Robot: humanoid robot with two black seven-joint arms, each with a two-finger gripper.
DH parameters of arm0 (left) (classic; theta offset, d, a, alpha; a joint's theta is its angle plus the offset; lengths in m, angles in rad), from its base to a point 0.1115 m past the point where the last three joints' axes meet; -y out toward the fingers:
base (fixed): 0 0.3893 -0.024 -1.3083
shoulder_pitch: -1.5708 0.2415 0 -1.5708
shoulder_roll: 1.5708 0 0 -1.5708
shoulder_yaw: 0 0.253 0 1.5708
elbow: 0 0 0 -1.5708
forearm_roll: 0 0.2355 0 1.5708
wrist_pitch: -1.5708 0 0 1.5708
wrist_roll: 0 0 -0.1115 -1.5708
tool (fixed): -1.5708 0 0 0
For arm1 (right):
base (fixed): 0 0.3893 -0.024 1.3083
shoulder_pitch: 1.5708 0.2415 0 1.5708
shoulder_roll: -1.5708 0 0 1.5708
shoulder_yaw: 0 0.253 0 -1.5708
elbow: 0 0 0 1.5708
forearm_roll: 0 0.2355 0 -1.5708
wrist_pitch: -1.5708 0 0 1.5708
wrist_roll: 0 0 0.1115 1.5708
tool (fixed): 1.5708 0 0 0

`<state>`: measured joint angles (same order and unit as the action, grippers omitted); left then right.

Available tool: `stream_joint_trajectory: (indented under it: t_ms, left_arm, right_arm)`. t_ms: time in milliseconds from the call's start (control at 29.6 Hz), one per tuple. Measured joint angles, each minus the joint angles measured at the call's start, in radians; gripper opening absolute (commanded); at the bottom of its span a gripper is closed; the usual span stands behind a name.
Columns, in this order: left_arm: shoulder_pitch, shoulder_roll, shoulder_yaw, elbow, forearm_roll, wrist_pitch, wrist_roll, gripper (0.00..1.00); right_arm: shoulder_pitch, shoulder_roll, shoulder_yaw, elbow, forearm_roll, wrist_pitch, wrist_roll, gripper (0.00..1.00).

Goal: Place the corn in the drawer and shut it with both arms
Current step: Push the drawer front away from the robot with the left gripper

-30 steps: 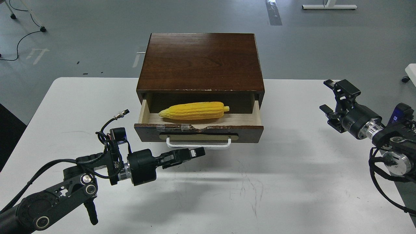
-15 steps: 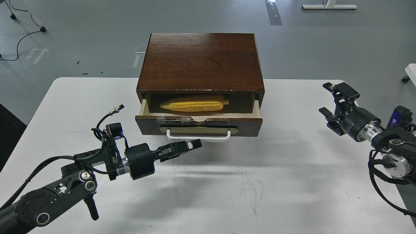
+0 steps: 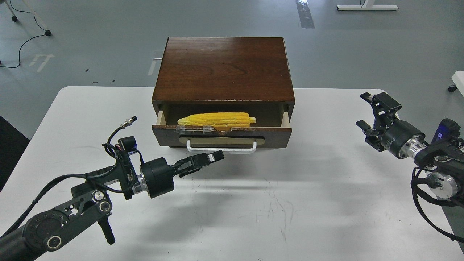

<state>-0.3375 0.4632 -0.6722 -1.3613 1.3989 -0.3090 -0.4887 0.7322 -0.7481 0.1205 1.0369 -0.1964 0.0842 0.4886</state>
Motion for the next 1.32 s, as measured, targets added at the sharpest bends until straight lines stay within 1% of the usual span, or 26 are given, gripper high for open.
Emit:
stream_joint_trajectory:
  t_ms: [473, 1148, 1316]
  left_arm:
    - [-0.054, -0.028, 0.002, 0.055, -0.001, 0.0, 0.0, 0.0]
    - [-0.072, -0.028, 0.004, 0.103, -0.008, -0.007, 0.0, 0.0]
    - [-0.075, -0.024, 0.015, 0.102, -0.015, -0.022, 0.001, 0.0]
  right_arm:
    - [-0.017, 0.001, 0.001, 0.0, 0.0, 0.0, 0.0, 0.99]
    - [-0.017, 0.0, 0.001, 0.003, 0.0, -0.001, 0.0, 0.99]
    - [-0.018, 0.0, 0.001, 0.003, 0.0, -0.001, 0.0, 0.99]
